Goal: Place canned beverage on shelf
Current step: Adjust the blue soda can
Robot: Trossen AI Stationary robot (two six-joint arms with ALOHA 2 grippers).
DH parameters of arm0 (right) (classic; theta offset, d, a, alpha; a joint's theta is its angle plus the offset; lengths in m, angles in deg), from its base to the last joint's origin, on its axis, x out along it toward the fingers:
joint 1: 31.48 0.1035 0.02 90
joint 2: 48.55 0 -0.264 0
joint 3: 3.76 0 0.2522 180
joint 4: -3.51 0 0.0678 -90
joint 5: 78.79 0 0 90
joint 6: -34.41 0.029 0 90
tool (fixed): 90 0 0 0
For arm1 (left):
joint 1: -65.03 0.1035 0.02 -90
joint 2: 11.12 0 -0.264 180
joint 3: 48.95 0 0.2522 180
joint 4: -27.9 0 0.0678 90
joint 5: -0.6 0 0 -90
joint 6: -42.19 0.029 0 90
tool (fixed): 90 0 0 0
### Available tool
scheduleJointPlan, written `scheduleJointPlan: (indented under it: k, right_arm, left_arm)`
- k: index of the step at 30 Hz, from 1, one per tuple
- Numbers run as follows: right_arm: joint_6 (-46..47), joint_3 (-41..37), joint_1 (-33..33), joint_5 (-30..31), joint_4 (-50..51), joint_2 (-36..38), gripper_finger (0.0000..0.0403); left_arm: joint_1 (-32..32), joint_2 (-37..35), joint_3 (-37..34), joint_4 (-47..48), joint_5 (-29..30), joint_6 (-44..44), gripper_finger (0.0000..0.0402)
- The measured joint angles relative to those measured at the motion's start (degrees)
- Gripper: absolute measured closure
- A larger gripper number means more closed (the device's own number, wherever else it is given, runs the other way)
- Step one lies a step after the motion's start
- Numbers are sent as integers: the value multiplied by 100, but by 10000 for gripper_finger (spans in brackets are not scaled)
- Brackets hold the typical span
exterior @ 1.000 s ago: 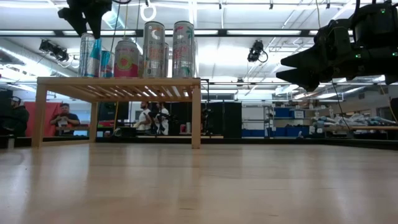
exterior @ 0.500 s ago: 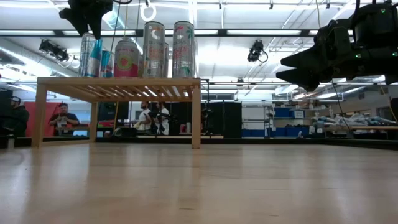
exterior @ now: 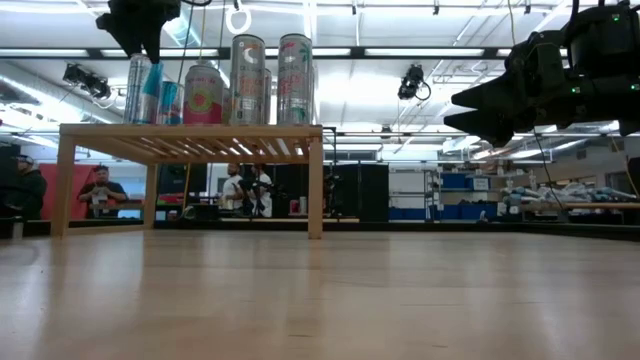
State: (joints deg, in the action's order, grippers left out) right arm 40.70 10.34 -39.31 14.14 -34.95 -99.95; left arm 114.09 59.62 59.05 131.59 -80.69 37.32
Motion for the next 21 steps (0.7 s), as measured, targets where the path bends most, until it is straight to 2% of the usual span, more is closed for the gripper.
scheduleJointPlan:
  k: [6, 12, 21]
  right_arm:
    - [0, 0, 0, 0, 0, -1, 85]
    - [1, 0, 0, 0, 0, 0, 85]
    - [1, 0, 0, 0, 0, 0, 85]
  left_arm:
    - [2, -109, -4, 32, -87, 640, 156]
    - [2, -183, -4, 24, -355, 866, 155]
    - [0, -186, -4, 16, -448, 1148, 153]
